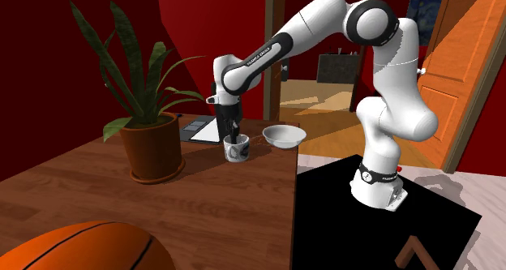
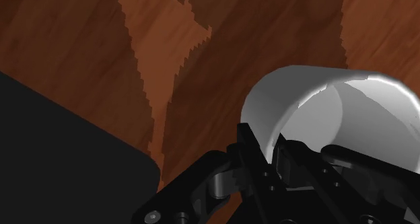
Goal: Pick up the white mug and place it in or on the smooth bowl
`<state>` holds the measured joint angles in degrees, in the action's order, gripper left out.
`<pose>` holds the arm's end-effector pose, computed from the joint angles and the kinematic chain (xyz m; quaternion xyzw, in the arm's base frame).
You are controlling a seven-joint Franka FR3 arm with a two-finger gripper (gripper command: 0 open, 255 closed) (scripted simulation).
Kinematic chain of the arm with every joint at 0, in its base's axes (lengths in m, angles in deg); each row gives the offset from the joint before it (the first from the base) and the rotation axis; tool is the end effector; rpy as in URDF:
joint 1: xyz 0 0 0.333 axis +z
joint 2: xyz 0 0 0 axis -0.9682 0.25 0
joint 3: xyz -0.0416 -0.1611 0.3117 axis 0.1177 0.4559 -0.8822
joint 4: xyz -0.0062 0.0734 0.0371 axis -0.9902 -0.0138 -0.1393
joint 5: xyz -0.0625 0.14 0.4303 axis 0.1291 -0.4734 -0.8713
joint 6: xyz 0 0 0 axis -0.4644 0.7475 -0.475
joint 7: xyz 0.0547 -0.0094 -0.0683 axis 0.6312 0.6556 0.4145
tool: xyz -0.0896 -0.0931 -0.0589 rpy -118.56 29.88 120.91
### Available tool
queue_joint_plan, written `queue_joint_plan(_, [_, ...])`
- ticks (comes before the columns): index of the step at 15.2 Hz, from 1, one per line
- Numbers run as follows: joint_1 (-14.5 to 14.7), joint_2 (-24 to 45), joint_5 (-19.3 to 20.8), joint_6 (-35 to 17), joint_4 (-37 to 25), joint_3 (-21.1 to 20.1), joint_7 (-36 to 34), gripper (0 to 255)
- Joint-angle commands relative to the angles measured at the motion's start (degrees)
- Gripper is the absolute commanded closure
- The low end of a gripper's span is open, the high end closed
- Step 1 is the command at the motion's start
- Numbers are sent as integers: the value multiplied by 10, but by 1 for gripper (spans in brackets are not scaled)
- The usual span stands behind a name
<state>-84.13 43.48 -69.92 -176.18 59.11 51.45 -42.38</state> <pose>0.4845 -0.4219 0.3028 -0.9990 0.0228 0.0255 0.0297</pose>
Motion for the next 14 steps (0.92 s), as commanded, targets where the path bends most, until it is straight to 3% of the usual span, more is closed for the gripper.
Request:
queue_joint_plan(1, [-2,2,0,1,3,2,-1,255])
queue_joint_plan(14, [6,-38,30,70,-35,11,-21,255])
